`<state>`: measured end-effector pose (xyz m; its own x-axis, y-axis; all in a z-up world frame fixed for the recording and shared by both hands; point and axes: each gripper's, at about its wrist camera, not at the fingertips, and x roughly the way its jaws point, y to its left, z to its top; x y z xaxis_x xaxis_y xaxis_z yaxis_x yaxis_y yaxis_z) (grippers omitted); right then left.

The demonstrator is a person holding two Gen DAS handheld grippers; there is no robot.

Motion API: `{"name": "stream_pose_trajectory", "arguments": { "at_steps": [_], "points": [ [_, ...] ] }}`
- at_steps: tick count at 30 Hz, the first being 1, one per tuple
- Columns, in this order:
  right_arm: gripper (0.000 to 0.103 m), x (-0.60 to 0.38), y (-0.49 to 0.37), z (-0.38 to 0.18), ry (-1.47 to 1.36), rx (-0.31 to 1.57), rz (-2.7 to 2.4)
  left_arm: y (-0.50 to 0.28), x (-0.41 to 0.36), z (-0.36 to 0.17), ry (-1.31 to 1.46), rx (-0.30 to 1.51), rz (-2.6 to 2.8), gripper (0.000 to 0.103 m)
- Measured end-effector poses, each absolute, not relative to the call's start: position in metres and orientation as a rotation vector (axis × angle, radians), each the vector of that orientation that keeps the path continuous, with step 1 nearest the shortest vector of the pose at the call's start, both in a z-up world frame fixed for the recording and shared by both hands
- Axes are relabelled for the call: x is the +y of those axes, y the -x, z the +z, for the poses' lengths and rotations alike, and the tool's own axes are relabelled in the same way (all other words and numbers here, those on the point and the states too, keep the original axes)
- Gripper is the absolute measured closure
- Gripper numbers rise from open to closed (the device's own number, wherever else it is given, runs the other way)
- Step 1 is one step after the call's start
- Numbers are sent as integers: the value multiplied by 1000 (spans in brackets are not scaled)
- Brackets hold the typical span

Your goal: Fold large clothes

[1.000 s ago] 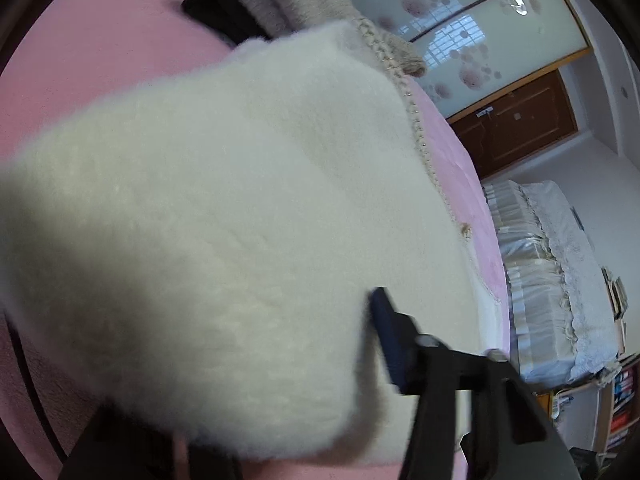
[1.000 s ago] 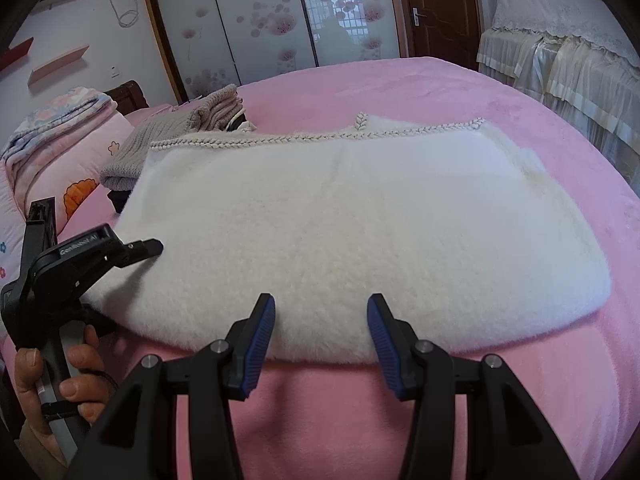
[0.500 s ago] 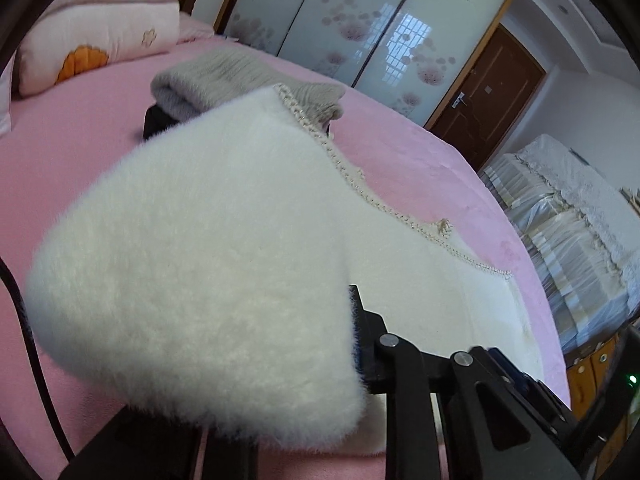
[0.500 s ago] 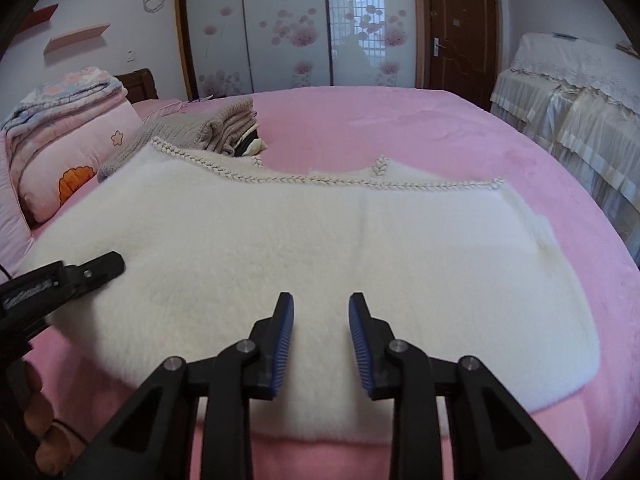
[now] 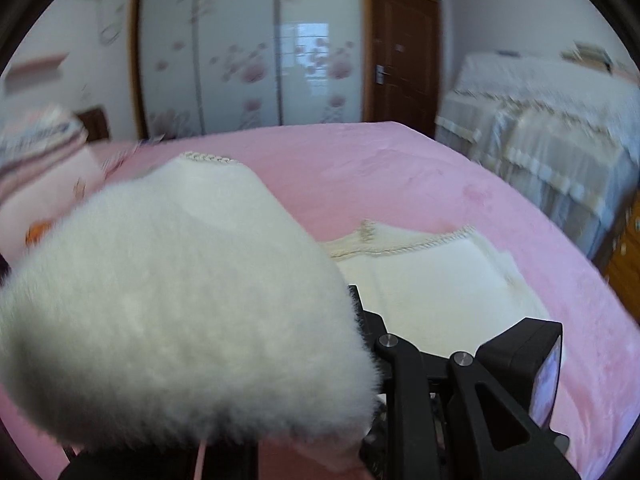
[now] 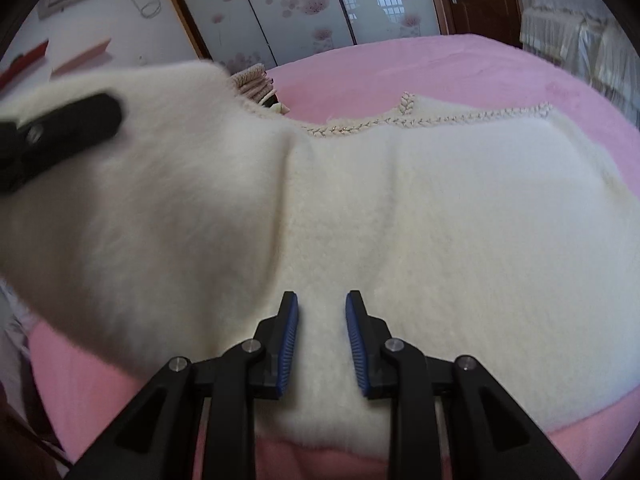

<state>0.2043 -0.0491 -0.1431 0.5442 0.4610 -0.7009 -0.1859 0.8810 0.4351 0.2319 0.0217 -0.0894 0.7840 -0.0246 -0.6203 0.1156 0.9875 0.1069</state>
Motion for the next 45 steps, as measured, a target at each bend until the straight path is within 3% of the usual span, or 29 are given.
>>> {"name": "stream_pose_trajectory", "arguments": {
  "at_steps": [6,11,14,26,31,32,33,34,36,42,45],
  "points": [
    [80,-129,-154,-136,-505,925,311,-244,-65,-109,-298,745,-177,84],
    [80,-204,-115,-150,-578,988,103,-246,-123,-155,-375,846,-236,81],
    [80,-225,-104,-154,-593,1000,53,-233,-145,-178,-488,814,-197,80],
    [80,-244,-92,-155,-611,936,-4,-227,-160,-147,-393,798,-220,80],
    [80,-253,-91,-156,-586,964,-53,-223,-174,-177,-514,807,-217,78],
    [80,-257,-89,-155,-589,971,-61,-220,-175,-179,-538,793,-212,76],
    [80,-260,-89,-155,-587,975,-63,-218,-176,-178,-545,792,-216,68],
    [79,-260,-89,-153,-581,978,-65,-217,-174,-173,-520,808,-246,53],
    [78,-261,-89,-144,-559,975,-64,-214,-169,-161,-438,842,-315,39],
    [78,-263,-95,-109,-524,936,-2,-188,-155,-125,-412,885,-412,36],
    [61,-263,-100,-86,-537,890,50,-180,-127,-104,-332,921,-429,35]
  ]
}}
